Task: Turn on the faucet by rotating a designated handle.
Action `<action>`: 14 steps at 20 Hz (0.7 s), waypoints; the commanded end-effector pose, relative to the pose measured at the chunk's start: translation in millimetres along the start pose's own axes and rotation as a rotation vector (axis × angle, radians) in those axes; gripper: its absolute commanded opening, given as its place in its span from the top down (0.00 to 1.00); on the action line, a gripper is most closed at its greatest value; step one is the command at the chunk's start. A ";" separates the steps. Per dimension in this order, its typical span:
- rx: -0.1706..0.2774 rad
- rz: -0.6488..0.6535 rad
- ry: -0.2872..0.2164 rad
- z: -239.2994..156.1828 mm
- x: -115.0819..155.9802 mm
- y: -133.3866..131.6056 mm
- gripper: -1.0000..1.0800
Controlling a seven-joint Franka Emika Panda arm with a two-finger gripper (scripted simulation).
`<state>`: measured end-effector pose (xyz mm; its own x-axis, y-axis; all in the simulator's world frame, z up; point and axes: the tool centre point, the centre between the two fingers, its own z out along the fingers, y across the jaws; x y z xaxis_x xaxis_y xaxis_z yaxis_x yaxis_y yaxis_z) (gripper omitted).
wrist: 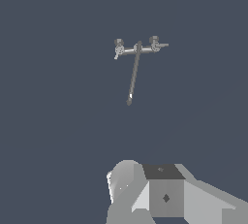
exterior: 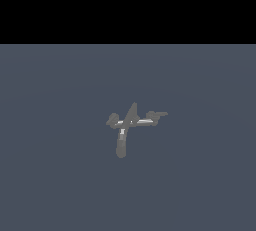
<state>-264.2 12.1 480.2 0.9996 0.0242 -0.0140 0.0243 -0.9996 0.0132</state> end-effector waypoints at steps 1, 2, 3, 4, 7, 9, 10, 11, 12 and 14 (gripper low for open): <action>0.000 0.000 0.000 0.0 0.0 0.0 1.00; 0.000 0.001 0.000 0.2 0.1 0.0 1.00; 0.000 0.003 0.000 0.7 0.5 -0.2 1.00; 0.000 0.006 0.000 1.6 1.2 -0.5 1.00; 0.000 0.024 0.000 6.6 5.0 -1.9 1.00; 0.001 0.043 0.000 11.7 8.9 -3.3 1.00; 0.001 0.054 0.000 14.9 11.3 -4.1 1.00; 0.001 0.067 0.000 18.4 14.0 -5.0 1.00; 0.002 0.081 0.000 22.3 17.1 -5.9 1.00; 0.002 0.113 0.000 31.1 24.0 -7.9 1.00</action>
<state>-245.5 18.7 455.3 0.9978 -0.0657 -0.0125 -0.0655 -0.9978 0.0126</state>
